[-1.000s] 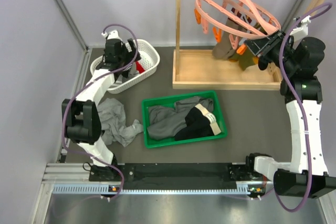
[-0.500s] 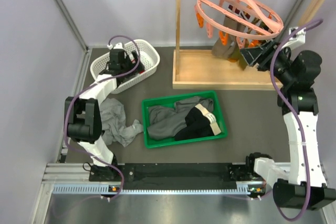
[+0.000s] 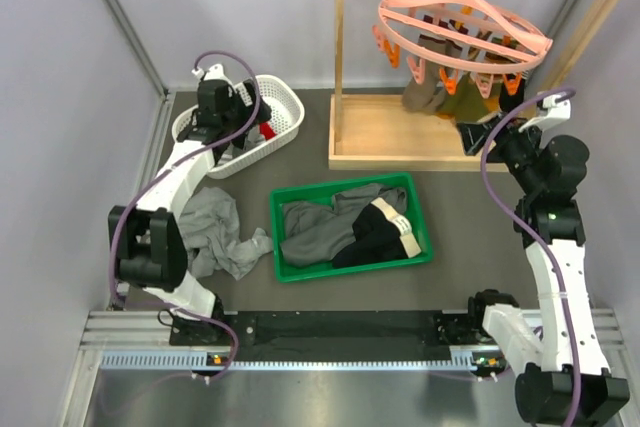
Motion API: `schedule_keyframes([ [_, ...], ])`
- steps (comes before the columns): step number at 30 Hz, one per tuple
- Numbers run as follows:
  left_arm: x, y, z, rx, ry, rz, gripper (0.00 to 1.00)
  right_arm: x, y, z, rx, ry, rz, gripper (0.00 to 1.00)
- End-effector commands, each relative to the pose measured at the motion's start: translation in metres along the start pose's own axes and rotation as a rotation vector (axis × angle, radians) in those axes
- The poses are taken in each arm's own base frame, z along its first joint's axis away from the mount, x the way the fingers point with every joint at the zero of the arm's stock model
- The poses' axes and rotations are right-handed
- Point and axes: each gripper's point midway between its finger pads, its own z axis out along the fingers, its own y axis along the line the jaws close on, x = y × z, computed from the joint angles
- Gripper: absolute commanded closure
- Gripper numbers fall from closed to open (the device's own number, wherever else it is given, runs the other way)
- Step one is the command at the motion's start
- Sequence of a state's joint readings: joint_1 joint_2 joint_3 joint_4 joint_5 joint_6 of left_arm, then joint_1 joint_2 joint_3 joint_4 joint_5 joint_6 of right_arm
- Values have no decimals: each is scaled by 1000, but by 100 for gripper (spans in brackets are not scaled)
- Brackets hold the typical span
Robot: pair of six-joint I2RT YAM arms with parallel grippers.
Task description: Remove the socks clipped to the hanger
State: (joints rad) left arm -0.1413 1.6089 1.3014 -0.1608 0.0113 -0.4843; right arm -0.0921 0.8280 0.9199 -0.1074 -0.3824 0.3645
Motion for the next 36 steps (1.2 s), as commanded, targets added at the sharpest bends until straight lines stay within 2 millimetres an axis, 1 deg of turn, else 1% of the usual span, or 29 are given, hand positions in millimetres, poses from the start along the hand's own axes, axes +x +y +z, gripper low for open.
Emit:
schedule_keyframes([
  [1, -6, -33, -41, 97, -50, 33, 1, -28, -24, -4, 64, -145, -112, 24],
  [2, -7, -41, -51, 119, -63, 42, 1, -24, -34, -4, 84, -143, -107, 24],
  [3, -5, -43, -55, 128, -61, 46, 1, -21, -38, -3, 80, -135, -101, 24],
  [4, 1, -43, -58, 135, -53, 51, 1, -29, -52, -7, 111, -162, -100, 24],
  [6, 4, -50, -69, 158, -52, 70, 1, -24, -65, -5, 113, -149, -87, 24],
  [7, 11, -48, -70, 158, -40, 77, 1, -26, -71, -6, 113, -151, -86, 23],
  [8, 11, -51, -77, 168, -48, 79, 1, -33, -80, -7, 122, -171, -103, 23],
  [10, 17, -54, -80, 191, -43, 80, 1, -29, -87, 1, 88, -149, -107, 22],
  [11, 18, -59, -85, 210, -43, 82, 1, -36, -90, 3, 77, -174, -124, 22],
  [12, 20, -62, -87, 227, -38, 90, 1, -34, -90, 6, 50, -164, -125, 22],
  [14, 23, -72, -93, 247, -38, 116, 1, -28, -100, 16, 22, -151, -112, 22],
  [15, 22, -73, -94, 243, -47, 140, 1, -35, -99, 18, -17, -179, -149, 22],
  [16, 22, -75, -96, 245, -50, 151, 1, -31, -106, 24, -25, -173, -141, 22],
  [17, 24, -81, -100, 257, -53, 179, 1, -38, -104, 27, -53, -200, -182, 22],
  [18, 23, -80, -101, 247, -61, 191, 1, -40, -109, 29, -54, -210, -188, 22],
  [19, 24, -85, -105, 258, -67, 203, 1, -37, -120, 34, -45, -207, -176, 23],
  [20, 25, -85, -105, 260, -73, 215, 1, -41, -123, 35, -47, -232, -179, 24],
  [21, 29, -84, -104, 257, -71, 220, 1, -57, -124, 32, -59, -304, -196, 25],
  [22, 30, -84, -104, 262, -74, 220, 1, -58, -127, 33, -70, -327, -202, 26],
  [23, 30, -85, -103, 264, -75, 219, 1, -52, -137, 40, -78, -321, -192, 27],
  [25, 31, -87, -102, 274, -68, 217, 1, -58, -137, 47, -126, -340, -232, 30],
  [26, 31, -88, -103, 280, -68, 215, 1, -47, -146, 56, -145, -312, -211, 31],
  [27, 31, -89, -104, 283, -68, 216, 1, -48, -146, 58, -165, -324, -204, 33],
  [28, 30, -90, -106, 287, -73, 214, 1, -58, -140, 57, -195, -378, -256, 34],
  [29, 29, -90, -107, 288, -78, 215, 1, -54, -148, 62, -201, -392, -255, 35],
  [31, 29, -88, -107, 284, -87, 216, 1, -63, -144, 63, -240, -444, -294, 36],
  [33, 30, -86, -106, 275, -84, 217, 1, -57, -156, 73, -242, -420, -258, 39],
  [34, 29, -87, -107, 279, -88, 215, 1, -60, -150, 78, -278, -406, -281, 39],
  [36, 30, -88, -107, 283, -82, 216, 1, -60, -154, 85, -287, -396, -295, 37],
])
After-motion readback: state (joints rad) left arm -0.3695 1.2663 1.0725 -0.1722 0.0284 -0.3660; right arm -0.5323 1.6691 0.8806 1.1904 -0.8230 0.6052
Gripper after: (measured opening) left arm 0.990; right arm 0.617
